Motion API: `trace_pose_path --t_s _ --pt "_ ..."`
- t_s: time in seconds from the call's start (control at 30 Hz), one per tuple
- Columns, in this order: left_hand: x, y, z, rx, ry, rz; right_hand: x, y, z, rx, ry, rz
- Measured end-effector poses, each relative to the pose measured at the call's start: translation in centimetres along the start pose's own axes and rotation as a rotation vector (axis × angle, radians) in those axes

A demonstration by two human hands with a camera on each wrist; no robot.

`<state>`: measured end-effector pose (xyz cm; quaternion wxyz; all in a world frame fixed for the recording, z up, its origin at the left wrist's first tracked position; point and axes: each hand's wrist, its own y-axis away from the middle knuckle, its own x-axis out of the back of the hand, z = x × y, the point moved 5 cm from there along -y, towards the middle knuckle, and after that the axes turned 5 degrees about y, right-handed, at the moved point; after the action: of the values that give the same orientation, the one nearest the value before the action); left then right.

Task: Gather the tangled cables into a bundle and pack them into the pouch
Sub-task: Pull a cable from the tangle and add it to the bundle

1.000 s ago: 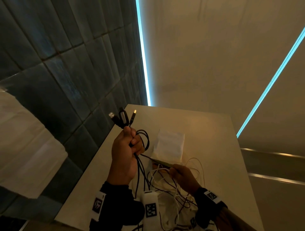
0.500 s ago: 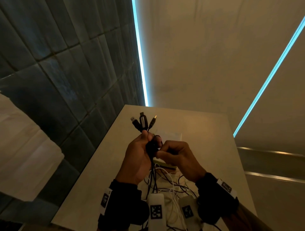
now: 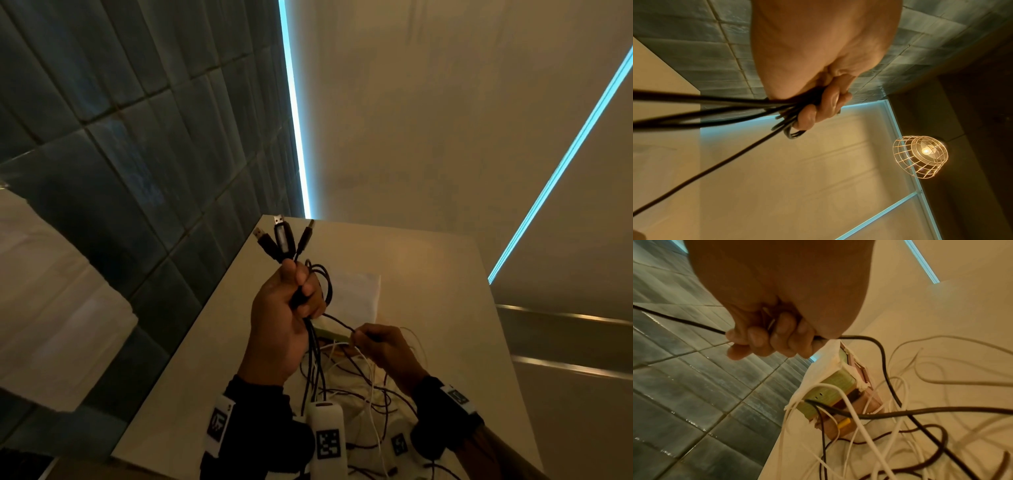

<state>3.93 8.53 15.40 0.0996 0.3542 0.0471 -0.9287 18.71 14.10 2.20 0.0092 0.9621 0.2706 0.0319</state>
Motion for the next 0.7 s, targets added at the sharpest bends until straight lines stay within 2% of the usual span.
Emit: trace_pose_path --t_s 0.17,0.27,0.37,0.43,0.5,0.6,0.7 --pt "0.3 0.1 0.9 -0.018 0.014 0.004 0.3 -0.7 2.4 -0.057 0.036 0.006" --pt "0.3 0.2 1.7 -0.048 0.028 0.004 1.0 -0.1 4.9 -0.094 0.158 0.017" --pt "0.4 0.1 1.4 -0.054 -0.067 0.044 1.8 0.0 6.5 -0.159 0.3 0.035" --pt "0.6 0.0 0.4 -0.043 -0.174 0.101 2.5 -0.6 6.6 -0.244 0.334 0.112" --pt "0.8 -0.1 -0.6 -0.028 -0.283 0.154 3.3 -1.0 5.6 -0.306 0.222 0.238" --pt "1.3 -0.4 -1.5 0.009 -0.361 0.224 3.7 -1.3 0.9 -0.183 -0.026 0.325" --pt "1.6 -0.6 -2.5 0.063 -0.308 0.286 2.7 -1.1 -4.9 0.021 -0.131 0.282"
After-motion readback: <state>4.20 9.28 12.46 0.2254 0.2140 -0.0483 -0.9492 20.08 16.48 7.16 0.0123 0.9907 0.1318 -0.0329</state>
